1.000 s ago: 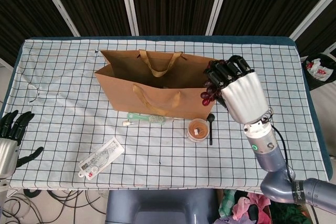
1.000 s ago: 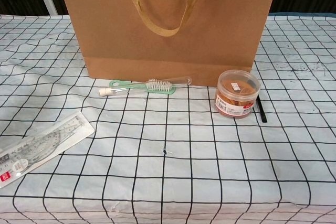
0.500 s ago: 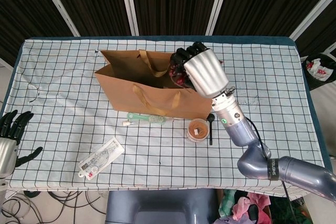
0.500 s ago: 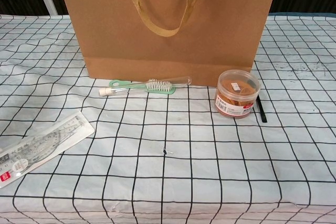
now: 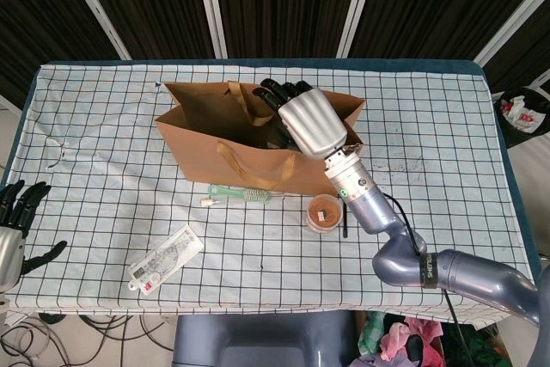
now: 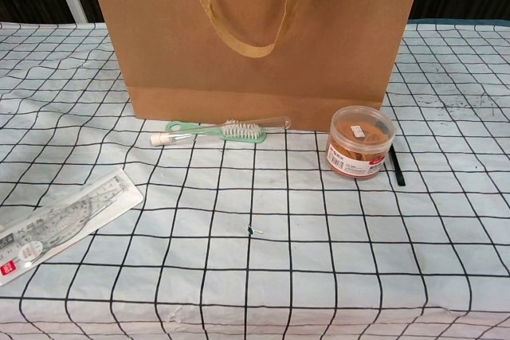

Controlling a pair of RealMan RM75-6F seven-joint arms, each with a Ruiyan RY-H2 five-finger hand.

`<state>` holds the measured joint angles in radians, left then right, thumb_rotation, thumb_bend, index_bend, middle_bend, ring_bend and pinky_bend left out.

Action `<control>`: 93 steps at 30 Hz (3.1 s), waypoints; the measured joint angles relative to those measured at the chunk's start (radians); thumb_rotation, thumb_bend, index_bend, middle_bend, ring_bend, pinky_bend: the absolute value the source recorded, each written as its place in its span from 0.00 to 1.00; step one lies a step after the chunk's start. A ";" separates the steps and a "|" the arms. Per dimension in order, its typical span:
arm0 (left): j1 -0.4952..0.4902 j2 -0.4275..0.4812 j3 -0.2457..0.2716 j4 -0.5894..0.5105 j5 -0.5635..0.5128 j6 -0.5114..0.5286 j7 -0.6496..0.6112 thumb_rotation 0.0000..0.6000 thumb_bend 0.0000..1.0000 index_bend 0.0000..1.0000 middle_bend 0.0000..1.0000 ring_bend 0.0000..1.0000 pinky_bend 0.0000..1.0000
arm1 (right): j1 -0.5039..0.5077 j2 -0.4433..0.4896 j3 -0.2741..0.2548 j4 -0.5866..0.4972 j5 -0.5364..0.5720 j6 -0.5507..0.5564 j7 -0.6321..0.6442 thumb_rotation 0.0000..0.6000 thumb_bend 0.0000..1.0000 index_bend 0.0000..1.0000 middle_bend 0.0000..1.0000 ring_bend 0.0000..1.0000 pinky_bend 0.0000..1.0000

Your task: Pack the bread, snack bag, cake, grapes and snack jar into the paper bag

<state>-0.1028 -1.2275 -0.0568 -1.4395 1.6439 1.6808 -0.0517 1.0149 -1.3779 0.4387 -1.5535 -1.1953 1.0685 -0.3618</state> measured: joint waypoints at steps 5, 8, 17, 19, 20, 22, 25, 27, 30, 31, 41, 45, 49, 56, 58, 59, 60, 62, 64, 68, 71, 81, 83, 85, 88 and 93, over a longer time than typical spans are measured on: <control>-0.001 -0.002 -0.002 0.002 -0.004 -0.003 0.002 1.00 0.07 0.11 0.12 0.01 0.08 | -0.016 0.009 0.008 -0.019 -0.011 0.072 -0.030 1.00 0.26 0.20 0.22 0.35 0.39; -0.001 -0.002 -0.004 0.002 -0.006 -0.004 0.001 1.00 0.07 0.11 0.12 0.01 0.08 | -0.045 0.022 0.017 -0.048 -0.019 0.158 -0.066 1.00 0.26 0.20 0.24 0.37 0.39; -0.001 -0.005 -0.001 0.001 0.002 -0.003 0.012 1.00 0.07 0.11 0.11 0.01 0.08 | -0.211 0.181 0.001 -0.256 0.098 0.317 -0.327 1.00 0.26 0.22 0.24 0.38 0.39; -0.001 -0.006 -0.001 0.001 0.002 -0.003 0.014 1.00 0.07 0.11 0.11 0.01 0.08 | -0.245 0.220 -0.010 -0.313 0.162 0.343 -0.427 1.00 0.26 0.24 0.24 0.36 0.38; -0.001 -0.006 -0.002 0.000 0.002 -0.002 0.014 1.00 0.07 0.11 0.11 0.01 0.08 | -0.257 0.234 -0.013 -0.338 0.195 0.351 -0.465 1.00 0.26 0.24 0.24 0.35 0.38; 0.000 -0.007 -0.003 0.001 0.003 0.002 0.013 1.00 0.07 0.11 0.11 0.01 0.08 | -0.287 0.268 -0.022 -0.397 0.279 0.356 -0.522 1.00 0.26 0.24 0.23 0.34 0.37; 0.001 -0.007 -0.004 0.002 0.000 0.000 0.013 1.00 0.07 0.11 0.11 0.01 0.08 | -0.324 0.340 -0.047 -0.494 0.398 0.334 -0.533 1.00 0.26 0.24 0.23 0.34 0.36; 0.001 -0.004 -0.003 -0.002 -0.001 -0.002 0.011 1.00 0.07 0.11 0.11 0.01 0.08 | -0.343 0.383 -0.078 -0.552 0.449 0.302 -0.531 1.00 0.26 0.24 0.23 0.33 0.35; 0.001 -0.001 -0.004 -0.004 -0.003 -0.003 0.006 1.00 0.07 0.11 0.11 0.01 0.08 | -0.352 0.400 -0.123 -0.606 0.493 0.255 -0.541 1.00 0.26 0.24 0.22 0.31 0.35; 0.001 0.001 -0.004 -0.004 -0.004 -0.004 0.005 1.00 0.07 0.11 0.11 0.01 0.08 | -0.352 0.401 -0.134 -0.618 0.509 0.239 -0.543 1.00 0.26 0.24 0.22 0.31 0.35; 0.005 0.012 -0.008 -0.011 -0.011 0.000 -0.013 1.00 0.07 0.11 0.11 0.01 0.08 | -0.318 0.325 -0.228 -0.593 0.547 0.054 -0.477 1.00 0.20 0.18 0.17 0.24 0.31; 0.004 0.011 -0.008 -0.011 -0.012 -0.004 -0.010 1.00 0.07 0.11 0.11 0.01 0.08 | -0.312 0.267 -0.257 -0.543 0.469 0.007 -0.424 1.00 0.19 0.15 0.15 0.23 0.31; 0.003 0.010 -0.006 -0.014 -0.015 -0.012 -0.007 1.00 0.07 0.11 0.11 0.01 0.08 | -0.298 0.198 -0.282 -0.489 0.417 -0.045 -0.387 1.00 0.18 0.14 0.13 0.21 0.30; 0.002 0.011 -0.007 -0.015 -0.016 -0.013 -0.008 1.00 0.07 0.10 0.10 0.01 0.08 | -0.258 0.095 -0.294 -0.396 0.413 -0.102 -0.341 1.00 0.18 0.13 0.11 0.20 0.29; 0.003 0.011 -0.009 -0.014 -0.017 -0.011 -0.009 1.00 0.07 0.10 0.10 0.01 0.08 | -0.251 0.073 -0.298 -0.378 0.416 -0.105 -0.326 1.00 0.18 0.13 0.11 0.20 0.29; 0.003 0.010 -0.009 -0.014 -0.018 -0.012 -0.009 1.00 0.07 0.10 0.10 0.01 0.08 | -0.249 0.066 -0.299 -0.371 0.416 -0.104 -0.324 1.00 0.18 0.13 0.11 0.20 0.29; 0.003 0.010 -0.009 -0.013 -0.019 -0.013 -0.009 1.00 0.07 0.10 0.10 0.01 0.08 | -0.247 0.055 -0.300 -0.362 0.415 -0.100 -0.321 1.00 0.18 0.13 0.11 0.20 0.29; 0.002 0.010 -0.008 -0.016 -0.019 -0.016 -0.008 1.00 0.07 0.10 0.10 0.01 0.08 | -0.245 0.037 -0.301 -0.346 0.413 -0.090 -0.316 1.00 0.18 0.13 0.11 0.20 0.29; 0.002 0.010 -0.008 -0.017 -0.019 -0.016 -0.007 1.00 0.07 0.10 0.10 0.01 0.08 | -0.242 0.014 -0.304 -0.324 0.408 -0.077 -0.312 1.00 0.18 0.13 0.11 0.20 0.29; 0.003 0.010 -0.008 -0.019 -0.021 -0.017 -0.005 1.00 0.07 0.10 0.10 0.01 0.08 | -0.234 -0.029 -0.312 -0.276 0.398 -0.059 -0.313 1.00 0.18 0.14 0.11 0.20 0.29; 0.004 0.010 -0.011 -0.020 -0.024 -0.015 -0.007 1.00 0.07 0.10 0.10 0.01 0.08 | -0.231 -0.058 -0.318 -0.244 0.384 -0.031 -0.320 1.00 0.18 0.14 0.12 0.20 0.29; 0.003 0.012 -0.009 -0.022 -0.025 -0.022 -0.008 1.00 0.07 0.10 0.10 0.01 0.08 | -0.234 -0.095 -0.334 -0.240 0.338 0.057 -0.373 1.00 0.18 0.14 0.12 0.20 0.29; 0.003 0.012 -0.009 -0.023 -0.025 -0.022 -0.008 1.00 0.07 0.10 0.10 0.01 0.08 | -0.233 -0.095 -0.335 -0.247 0.338 0.059 -0.379 1.00 0.18 0.14 0.12 0.20 0.29; 0.004 0.013 -0.009 -0.023 -0.024 -0.021 -0.007 1.00 0.07 0.10 0.10 0.01 0.08 | -0.232 -0.094 -0.336 -0.255 0.337 0.060 -0.384 1.00 0.18 0.14 0.12 0.20 0.29; 0.004 0.012 -0.010 -0.024 -0.025 -0.020 -0.007 1.00 0.07 0.10 0.10 0.01 0.08 | -0.230 -0.093 -0.338 -0.265 0.333 0.064 -0.394 1.00 0.18 0.14 0.12 0.19 0.29; 0.005 0.013 -0.010 -0.024 -0.026 -0.021 -0.008 1.00 0.07 0.10 0.10 0.01 0.08 | -0.218 -0.099 -0.332 -0.253 0.356 0.058 -0.409 1.00 0.18 0.14 0.12 0.18 0.29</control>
<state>-0.0983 -1.2144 -0.0669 -1.4634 1.6183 1.6599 -0.0600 0.7965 -1.4770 0.1066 -1.8063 -0.8391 1.1266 -0.7704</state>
